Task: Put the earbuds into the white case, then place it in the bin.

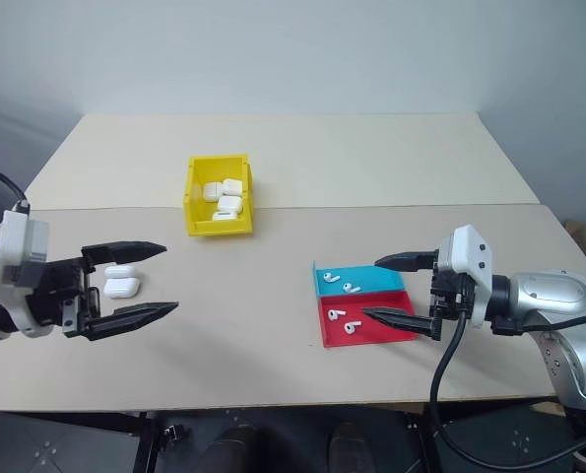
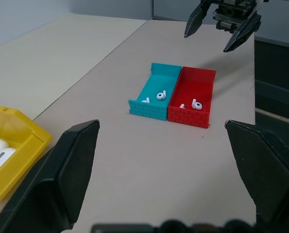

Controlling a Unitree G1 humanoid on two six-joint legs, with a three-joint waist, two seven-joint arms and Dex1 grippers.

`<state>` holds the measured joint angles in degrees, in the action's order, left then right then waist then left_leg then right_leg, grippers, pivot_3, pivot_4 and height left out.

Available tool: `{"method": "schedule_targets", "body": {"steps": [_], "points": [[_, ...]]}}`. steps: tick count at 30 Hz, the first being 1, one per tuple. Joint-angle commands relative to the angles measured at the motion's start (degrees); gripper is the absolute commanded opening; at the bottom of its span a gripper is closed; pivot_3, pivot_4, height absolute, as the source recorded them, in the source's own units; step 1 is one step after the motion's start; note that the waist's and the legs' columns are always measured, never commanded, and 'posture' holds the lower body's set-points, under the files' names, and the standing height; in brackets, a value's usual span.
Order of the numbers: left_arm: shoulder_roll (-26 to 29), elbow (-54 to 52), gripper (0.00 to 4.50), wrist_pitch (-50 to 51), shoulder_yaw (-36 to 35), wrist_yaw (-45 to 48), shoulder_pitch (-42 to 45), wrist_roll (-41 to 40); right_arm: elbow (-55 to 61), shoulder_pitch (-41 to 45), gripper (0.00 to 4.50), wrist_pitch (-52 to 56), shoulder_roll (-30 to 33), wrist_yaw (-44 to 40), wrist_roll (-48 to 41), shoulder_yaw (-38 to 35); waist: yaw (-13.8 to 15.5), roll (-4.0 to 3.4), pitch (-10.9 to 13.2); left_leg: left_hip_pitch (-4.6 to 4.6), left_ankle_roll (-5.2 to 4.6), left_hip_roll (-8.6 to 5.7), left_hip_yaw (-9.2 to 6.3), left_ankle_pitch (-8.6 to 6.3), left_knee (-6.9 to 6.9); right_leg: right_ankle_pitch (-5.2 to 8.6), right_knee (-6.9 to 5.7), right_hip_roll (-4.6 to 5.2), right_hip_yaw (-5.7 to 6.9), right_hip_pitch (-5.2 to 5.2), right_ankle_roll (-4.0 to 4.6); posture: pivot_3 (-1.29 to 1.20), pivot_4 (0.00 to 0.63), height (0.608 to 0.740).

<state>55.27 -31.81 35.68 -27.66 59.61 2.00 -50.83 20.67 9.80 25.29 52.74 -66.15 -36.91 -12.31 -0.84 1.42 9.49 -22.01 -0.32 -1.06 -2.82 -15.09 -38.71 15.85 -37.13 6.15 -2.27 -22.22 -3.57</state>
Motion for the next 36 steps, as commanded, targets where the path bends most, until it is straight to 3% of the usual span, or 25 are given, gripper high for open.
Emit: {"method": "schedule_targets", "body": {"steps": [1,7,13,16,20,23,25,28,34,36], "points": [[0.51,-0.11,4.5,1.36,0.13,-2.53,1.7,-0.86,0.91,0.92,4.48,0.0,0.35,0.01,-1.19,-1.74,0.0,0.0,0.0,0.0,0.0,0.0,0.0,0.0,0.0,0.0,0.0,0.0,0.0,0.0,0.0,0.0,0.15,0.74],[1.59,-1.24,4.5,6.33,-1.16,-6.65,1.79,-3.65,0.28,1.74,4.48,0.44,0.27,0.28,-1.06,-1.46,-0.1,0.0,0.0,-0.01,0.0,0.0,-0.01,0.0,0.0,0.0,0.0,0.0,0.0,-0.01,0.0,0.0,0.15,0.74],[10.17,-2.65,4.5,19.51,-3.81,-15.86,5.77,-10.15,-0.13,4.74,4.48,1.75,0.46,2.45,-0.57,-0.6,-0.07,0.01,0.01,0.0,-0.01,0.0,-0.02,0.0,0.0,0.0,-0.03,0.0,-0.01,-0.02,0.0,0.0,0.15,0.74],[16.53,-2.24,4.5,28.05,-1.98,-22.61,10.7,-14.76,0.57,4.93,4.48,3.37,0.62,3.89,-1.41,-1.81,-0.01,0.04,0.04,-0.02,-0.01,-0.02,-0.03,0.0,0.0,0.0,-0.02,-0.02,0.02,-0.03,0.0,0.0,0.15,0.74],[18.95,4.13,4.5,39.34,6.85,-37.09,24.1,-24.12,1.81,4.03,4.48,5.68,0.51,4.62,-3.48,-3.33,0.28,0.05,0.05,-0.04,-0.01,-0.05,-0.05,-0.01,0.02,0.01,-0.01,-0.01,0.03,-0.03,-0.02,0.0,0.15,0.74],[15.63,18.29,4.5,54.0,22.21,-50.52,42.08,-25.23,1.95,3.41,4.48,5.27,0.18,4.75,-3.04,-2.97,0.31,0.05,0.05,-0.01,-0.01,-0.13,-0.08,-0.01,-0.02,0.01,-0.07,-0.01,0.04,0.0,-0.02,0.0,0.15,0.74],[12.63,27.53,4.5,56.82,28.85,-60.87,48.89,-25.59,2.2,3.57,4.48,5.31,-0.17,5.38,-2.83,-2.48,0.14,0.05,0.05,0.05,-0.01,-0.18,-0.11,-0.01,-0.02,0.0,-0.13,-0.01,0.05,0.02,-0.04,0.0,0.15,0.74],[5.26,41.65,4.5,56.82,32.03,-79.68,54.53,-24.83,2.66,3.37,4.48,4.46,-0.9,6.74,-1.63,-2.05,-0.19,0.06,0.05,0.06,-0.01,-0.21,-0.1,0.0,-0.01,0.0,-0.25,0.0,-0.06,-0.06,-0.04,0.0,0.15,0.74],[1.29,62.15,4.5,56.82,35.39,-97.23,64.07,-36.28,3.68,2.65,4.48,4.9,-1.79,9.31,-1.28,-2.44,-0.27,0.27,0.09,-0.92,0.33,-0.26,-0.09,0.2,-0.19,-0.01,-0.94,0.05,-0.19,-1.27,-0.02,0.0,0.15,0.74],[0.07,67.03,4.5,56.82,35.67,-102.4,66.88,-35.06,4.35,1.3,4.48,4.6,-1.91,9.66,-1.15,-2.75,-0.1,0.28,0.09,-1.16,0.7,-0.36,-0.09,0.41,-0.19,-0.01,-1.03,0.16,-0.18,-1.56,-0.03,0.0,0.15,0.74]]}}
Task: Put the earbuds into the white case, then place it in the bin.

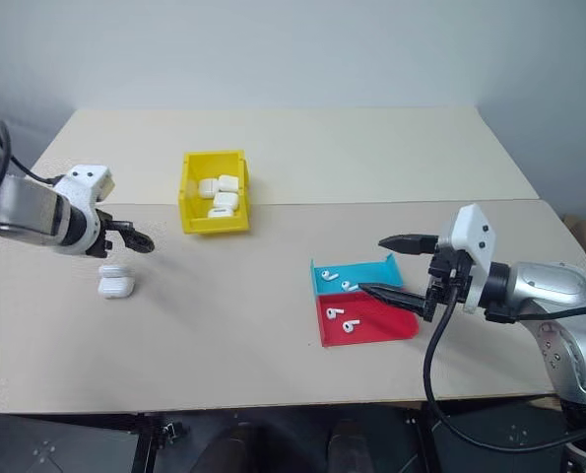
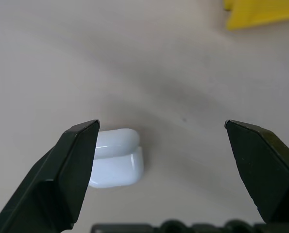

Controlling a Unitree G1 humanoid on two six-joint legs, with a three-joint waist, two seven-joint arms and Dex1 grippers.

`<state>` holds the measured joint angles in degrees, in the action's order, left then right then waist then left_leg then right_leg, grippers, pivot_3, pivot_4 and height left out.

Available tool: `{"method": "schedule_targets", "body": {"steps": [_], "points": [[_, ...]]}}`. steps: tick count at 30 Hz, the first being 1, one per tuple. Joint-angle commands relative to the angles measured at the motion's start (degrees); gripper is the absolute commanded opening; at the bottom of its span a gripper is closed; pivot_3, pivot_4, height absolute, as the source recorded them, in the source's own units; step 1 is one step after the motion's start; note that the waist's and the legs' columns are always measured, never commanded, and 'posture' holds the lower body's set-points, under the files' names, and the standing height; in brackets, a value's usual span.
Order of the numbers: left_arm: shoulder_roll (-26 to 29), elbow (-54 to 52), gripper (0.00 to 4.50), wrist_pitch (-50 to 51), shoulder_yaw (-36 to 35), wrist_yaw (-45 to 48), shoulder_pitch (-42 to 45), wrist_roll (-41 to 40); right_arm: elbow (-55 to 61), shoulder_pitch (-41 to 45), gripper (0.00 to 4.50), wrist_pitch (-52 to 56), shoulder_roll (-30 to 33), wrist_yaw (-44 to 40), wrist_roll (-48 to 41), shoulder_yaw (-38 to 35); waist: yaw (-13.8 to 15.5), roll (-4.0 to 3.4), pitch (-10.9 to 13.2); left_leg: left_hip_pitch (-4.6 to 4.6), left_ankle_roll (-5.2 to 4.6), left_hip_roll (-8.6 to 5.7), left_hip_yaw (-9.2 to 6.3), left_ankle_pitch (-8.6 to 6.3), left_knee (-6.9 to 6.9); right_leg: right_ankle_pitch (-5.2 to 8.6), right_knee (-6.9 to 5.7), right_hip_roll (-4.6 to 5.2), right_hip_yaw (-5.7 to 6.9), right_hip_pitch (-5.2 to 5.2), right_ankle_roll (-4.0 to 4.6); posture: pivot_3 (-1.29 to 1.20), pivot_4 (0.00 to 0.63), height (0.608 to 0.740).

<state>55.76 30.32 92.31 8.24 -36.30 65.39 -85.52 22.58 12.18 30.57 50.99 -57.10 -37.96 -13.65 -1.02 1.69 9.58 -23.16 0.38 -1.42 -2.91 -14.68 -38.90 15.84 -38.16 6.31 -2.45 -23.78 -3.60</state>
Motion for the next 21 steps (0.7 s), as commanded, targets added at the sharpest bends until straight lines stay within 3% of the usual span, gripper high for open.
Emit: {"method": "schedule_targets", "body": {"steps": [1,10,21], "points": [[-0.91,6.5,4.5,0.19,-0.27,-8.7,4.43,0.38,2.7,-1.48,4.48,-0.8,-0.23,0.76,-0.03,-1.47,0.18,0.01,-0.01,-0.06,0.06,-0.04,0.0,0.03,0.0,0.0,-0.03,0.02,0.0,-0.08,0.0,0.0,0.15,0.74],[-2.37,18.53,4.5,0.19,4.23,-14.04,5.88,-4.27,4.13,-3.26,4.48,-0.35,0.18,1.18,-0.53,-2.8,0.03,0.01,-0.01,-0.14,0.06,-0.18,0.02,0.05,0.0,0.0,-0.04,0.11,0.0,-0.2,-0.01,0.0,0.15,0.74],[-3.98,20.76,4.5,0.19,3.18,-12.57,3.33,-0.72,6.0,-5.25,4.48,0.2,1.49,0.81,-1.65,-5.37,0.12,0.04,-0.02,-0.15,0.14,-0.19,0.03,0.1,-0.02,0.0,-0.18,0.12,-0.01,-0.19,-0.01,0.0,0.15,0.74]]}}
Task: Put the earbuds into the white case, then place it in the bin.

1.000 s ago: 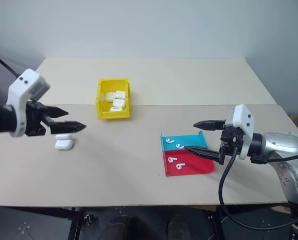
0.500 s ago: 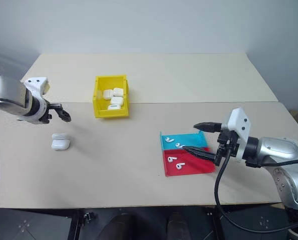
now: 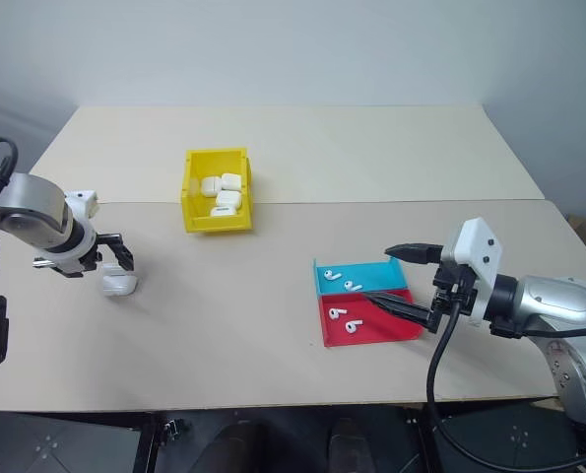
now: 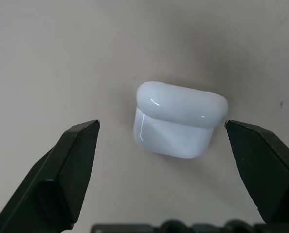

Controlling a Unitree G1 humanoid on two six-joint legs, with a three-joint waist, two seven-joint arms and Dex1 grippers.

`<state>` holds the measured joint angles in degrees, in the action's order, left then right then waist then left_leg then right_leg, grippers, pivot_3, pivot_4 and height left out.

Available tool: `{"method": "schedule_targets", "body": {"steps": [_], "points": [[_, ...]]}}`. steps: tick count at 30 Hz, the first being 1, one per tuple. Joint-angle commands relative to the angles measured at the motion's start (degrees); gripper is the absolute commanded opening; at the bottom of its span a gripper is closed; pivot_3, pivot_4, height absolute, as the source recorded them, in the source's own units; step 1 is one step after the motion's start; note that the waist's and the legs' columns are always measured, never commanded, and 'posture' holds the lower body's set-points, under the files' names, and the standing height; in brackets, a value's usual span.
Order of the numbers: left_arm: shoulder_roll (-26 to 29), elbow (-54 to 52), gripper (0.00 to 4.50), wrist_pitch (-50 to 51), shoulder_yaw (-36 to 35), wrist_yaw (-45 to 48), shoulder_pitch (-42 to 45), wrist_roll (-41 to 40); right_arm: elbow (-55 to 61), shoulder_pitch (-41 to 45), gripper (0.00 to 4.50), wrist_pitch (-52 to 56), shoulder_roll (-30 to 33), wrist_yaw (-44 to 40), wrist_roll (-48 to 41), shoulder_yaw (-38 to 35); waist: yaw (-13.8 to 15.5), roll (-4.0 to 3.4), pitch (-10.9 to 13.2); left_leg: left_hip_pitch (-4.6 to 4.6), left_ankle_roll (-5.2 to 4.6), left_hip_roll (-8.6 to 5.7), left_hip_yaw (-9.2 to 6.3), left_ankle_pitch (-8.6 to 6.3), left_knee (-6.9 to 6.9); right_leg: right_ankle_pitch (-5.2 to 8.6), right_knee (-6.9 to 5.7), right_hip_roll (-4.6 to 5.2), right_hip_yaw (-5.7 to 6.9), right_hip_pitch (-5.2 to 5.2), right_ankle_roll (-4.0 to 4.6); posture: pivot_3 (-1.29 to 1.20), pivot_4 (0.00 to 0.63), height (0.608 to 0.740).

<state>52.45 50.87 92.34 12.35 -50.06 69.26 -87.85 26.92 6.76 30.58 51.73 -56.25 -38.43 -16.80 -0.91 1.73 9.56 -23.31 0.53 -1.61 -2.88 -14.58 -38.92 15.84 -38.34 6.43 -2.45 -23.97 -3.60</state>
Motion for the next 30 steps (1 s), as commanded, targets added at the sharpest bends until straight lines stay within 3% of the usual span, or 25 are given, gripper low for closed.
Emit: {"method": "schedule_targets", "body": {"steps": [1,12,18,24,28,30], "points": [[-1.23,-0.25,4.5,0.16,-1.32,1.78,-0.85,2.66,1.66,0.29,4.48,0.2,0.85,-0.03,-1.27,-2.21,0.02,0.0,0.0,0.02,-0.01,0.0,0.0,0.0,0.0,0.0,-0.03,0.0,0.0,0.01,0.0,0.0,0.15,0.74],[-6.31,1.65,4.5,0.16,-5.37,9.63,-1.06,19.06,3.19,0.39,4.48,1.6,0.89,1.51,-3.26,-3.44,-0.04,0.02,-0.02,0.02,-0.02,-0.01,0.01,0.0,-0.01,0.0,-0.12,0.0,0.0,0.0,0.0,0.0,0.15,0.74],[-6.71,1.56,4.5,0.16,-4.17,15.59,-1.29,23.93,3.35,0.32,4.48,1.82,1.05,1.8,-3.32,-3.88,-0.01,-0.01,-0.07,0.18,-0.29,-0.03,0.01,-0.15,-0.05,0.0,-0.14,0.0,0.0,0.18,0.0,0.0,0.15,0.74],[-5.38,-2.99,2.85,0.16,-4.11,18.43,-2.28,26.25,3.18,-0.09,4.5,0.68,0.81,1.65,-2.14,-3.3,-0.31,-0.02,-0.07,0.24,-0.3,-0.01,0.0,-0.15,-0.05,0.0,-0.16,0.0,0.0,0.25,0.0,0.0,0.15,0.74],[-3.29,-11.24,2.84,0.16,-2.57,21.96,-3.46,20.38,2.17,0.84,4.5,0.26,0.69,1.5,-1.41,-2.5,-0.31,-0.01,-0.07,0.18,-0.29,0.0,-0.01,-0.15,-0.07,0.0,-0.19,0.0,-0.01,0.18,0.0,0.0,0.15,0.74],[-1.97,-24.3,2.84,0.16,-4.32,27.19,-6.11,15.75,1.2,1.79,4.5,0.0,0.62,1.28,-0.88,-2.02,-0.31,-0.01,-0.07,0.06,-0.27,-0.01,0.0,-0.14,-0.08,0.0,-0.23,0.02,-0.04,0.03,0.0,0.0,0.15,0.74]]}}
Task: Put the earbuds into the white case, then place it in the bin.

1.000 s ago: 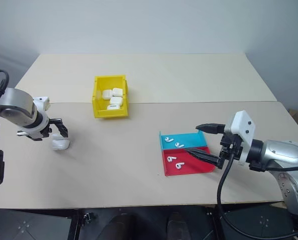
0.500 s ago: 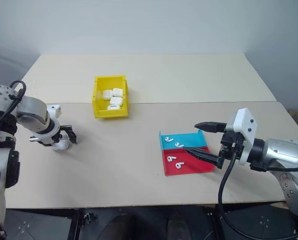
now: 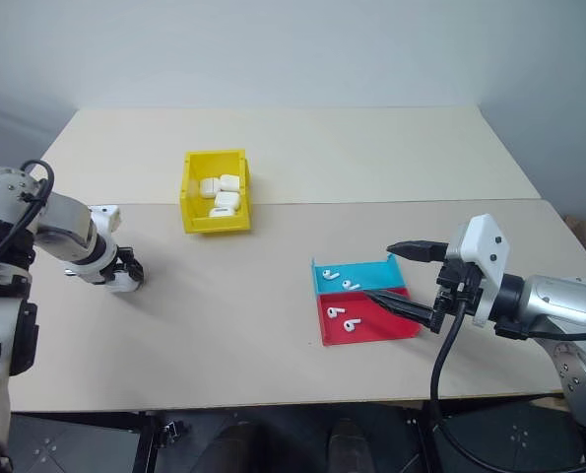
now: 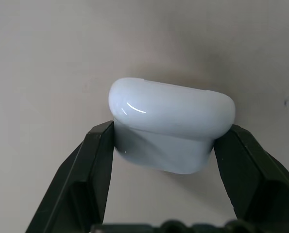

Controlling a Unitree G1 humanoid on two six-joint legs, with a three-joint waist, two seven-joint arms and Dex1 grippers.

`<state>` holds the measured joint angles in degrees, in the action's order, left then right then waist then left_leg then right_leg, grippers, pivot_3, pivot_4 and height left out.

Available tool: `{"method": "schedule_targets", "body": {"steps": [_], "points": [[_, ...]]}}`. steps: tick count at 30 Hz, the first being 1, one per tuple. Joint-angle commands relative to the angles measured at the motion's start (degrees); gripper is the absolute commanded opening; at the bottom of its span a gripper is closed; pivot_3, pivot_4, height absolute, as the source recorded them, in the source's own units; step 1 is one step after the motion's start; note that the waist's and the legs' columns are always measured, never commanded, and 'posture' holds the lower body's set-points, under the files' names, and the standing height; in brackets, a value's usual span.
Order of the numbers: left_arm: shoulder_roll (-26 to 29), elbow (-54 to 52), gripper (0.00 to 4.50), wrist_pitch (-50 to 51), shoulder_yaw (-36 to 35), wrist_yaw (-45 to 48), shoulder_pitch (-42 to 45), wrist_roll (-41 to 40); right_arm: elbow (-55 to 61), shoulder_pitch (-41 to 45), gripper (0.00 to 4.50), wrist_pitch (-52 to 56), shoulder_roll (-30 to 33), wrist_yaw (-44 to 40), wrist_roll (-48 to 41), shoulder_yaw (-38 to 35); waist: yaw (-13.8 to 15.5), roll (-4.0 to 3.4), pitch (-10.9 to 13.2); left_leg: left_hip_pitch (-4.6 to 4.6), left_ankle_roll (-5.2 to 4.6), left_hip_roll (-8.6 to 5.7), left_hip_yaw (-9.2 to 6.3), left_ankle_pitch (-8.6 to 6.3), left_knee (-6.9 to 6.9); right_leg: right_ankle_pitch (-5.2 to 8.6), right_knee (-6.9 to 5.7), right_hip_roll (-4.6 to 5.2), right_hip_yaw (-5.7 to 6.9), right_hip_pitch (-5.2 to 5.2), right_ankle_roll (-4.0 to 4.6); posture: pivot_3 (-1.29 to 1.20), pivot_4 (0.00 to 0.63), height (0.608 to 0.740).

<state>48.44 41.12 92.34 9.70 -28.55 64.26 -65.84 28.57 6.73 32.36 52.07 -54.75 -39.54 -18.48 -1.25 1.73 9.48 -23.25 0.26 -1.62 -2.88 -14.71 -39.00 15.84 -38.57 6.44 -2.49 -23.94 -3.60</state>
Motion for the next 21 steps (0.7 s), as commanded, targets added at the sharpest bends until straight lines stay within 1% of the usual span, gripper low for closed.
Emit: {"method": "schedule_targets", "body": {"steps": [1,2,3,5,7,9,11,12,13,14,15,17,21], "points": [[2.33,-21.09,2.84,0.16,-3.13,8.19,-2.47,-7.37,-0.86,2.22,4.5,-1.81,0.26,-0.36,0.36,-0.23,0.04,0.0,0.0,-0.07,0.07,0.0,-0.01,0.04,0.0,0.0,-0.06,0.02,-0.01,-0.08,0.0,0.0,0.15,0.74],[2.44,-25.32,2.84,0.16,-4.31,9.87,-3.57,-7.54,-1.15,2.49,4.5,-1.83,0.24,-0.5,0.42,-0.18,0.29,0.0,0.0,-0.1,0.28,0.0,0.0,0.16,-0.01,0.0,-0.07,0.02,-0.02,-0.12,0.0,0.0,0.15,0.74],[1.58,-30.56,2.84,-0.7,-7.24,12.12,-4.69,-8.19,-1.51,2.95,4.5,-1.83,0.27,-0.61,0.51,-0.08,0.47,0.0,0.0,-0.13,0.32,-0.01,-0.02,0.19,-0.01,0.0,-0.07,0.04,-0.02,-0.13,0.0,0.0,0.15,0.74],[0.57,-42.54,2.84,-7.48,-11.78,18.21,-8.65,-7.6,-1.95,3.74,4.5,-2.01,0.31,-0.88,0.65,0.12,0.42,0.0,0.0,-0.13,0.32,-0.01,-0.01,0.18,-0.01,0.0,-0.03,0.04,-0.02,-0.12,0.0,0.0,0.15,0.74],[0.38,-53.22,2.84,-17.85,-13.82,29.81,-14.2,-3.86,-2.35,4.98,4.5,-1.33,0.23,-1.14,-0.44,0.31,0.3,-0.01,-0.01,-0.12,0.33,0.01,0.04,0.19,0.02,0.0,0.03,0.04,-0.04,-0.11,0.0,0.0,0.15,0.74],[-0.33,-59.72,2.84,-30.07,-13.65,42.71,-19.75,2.28,-2.75,5.78,4.5,-0.9,0.49,-1.89,-1.05,0.71,0.14,-0.08,-0.05,-0.07,0.35,0.07,0.13,0.2,0.04,0.0,0.16,0.02,-0.07,-0.06,0.01,0.0,0.15,0.74],[-3.19,-62.11,2.84,-40.56,-14.48,53.05,-24.38,6.1,-3.19,6.35,4.5,-0.35,1.36,-2.84,-0.92,1.5,0.05,-0.2,-0.11,0.02,0.34,0.1,0.25,0.2,0.08,0.0,0.51,-0.01,-0.1,0.0,0.01,0.0,0.15,0.74],[-6.11,-63.05,2.84,-49.5,-15.16,59.24,-27.64,9.4,-3.29,6.69,4.5,0.09,2.11,-3.63,-0.79,2.16,0.15,-0.24,-0.14,0.07,0.28,0.12,0.28,0.16,0.08,0.0,0.53,-0.03,-0.12,0.06,0.01,0.0,0.15,0.74],[-7.79,-63.39,2.84,-55.52,-15.26,65.42,-30.06,11.49,-3.36,7.03,4.5,0.13,2.77,-4.3,-0.38,2.76,0.26,-0.26,-0.15,0.09,0.12,0.12,0.29,0.07,0.06,0.0,0.55,-0.03,-0.1,0.13,0.01,0.0,0.15,0.74],[-8.54,-63.11,2.84,-59.08,-14.77,71.85,-31.6,12.41,-3.38,7.35,4.5,-0.05,3.35,-5.23,-0.22,3.25,0.25,-0.26,-0.15,0.14,0.01,0.13,0.32,0.01,0.06,0.0,0.56,-0.03,-0.11,0.18,0.01,0.0,0.15,0.74],[-9.28,-62.45,2.84,-62.2,-14.27,78.75,-32.81,12.74,-3.27,7.71,4.5,0.0,3.97,-6.11,-0.33,3.65,0.27,-0.26,-0.14,0.2,-0.07,0.15,0.3,-0.04,0.04,0.0,0.62,-0.05,-0.05,0.31,0.01,0.0,0.15,0.74],[-10.11,-60.43,2.84,-65.42,-13.46,88.92,-33.69,12.6,-3.17,8.36,4.5,0.04,5.12,-7.28,-0.27,4.42,0.39,-0.26,-0.14,0.34,-0.19,0.2,0.38,-0.11,0.03,0.0,0.78,-0.11,0.04,0.57,0.01,0.0,0.15,0.74],[-11.07,-55.16,2.84,-69.17,-11.53,101.36,-32.63,14.52,-2.52,8.79,4.5,-0.31,8.13,-9.97,1.73,7.04,0.5,-0.27,-0.15,0.56,-0.39,0.22,0.34,-0.22,0.0,0.0,0.92,-0.11,0.11,0.91,0.01,0.0,0.15,0.74]]}}
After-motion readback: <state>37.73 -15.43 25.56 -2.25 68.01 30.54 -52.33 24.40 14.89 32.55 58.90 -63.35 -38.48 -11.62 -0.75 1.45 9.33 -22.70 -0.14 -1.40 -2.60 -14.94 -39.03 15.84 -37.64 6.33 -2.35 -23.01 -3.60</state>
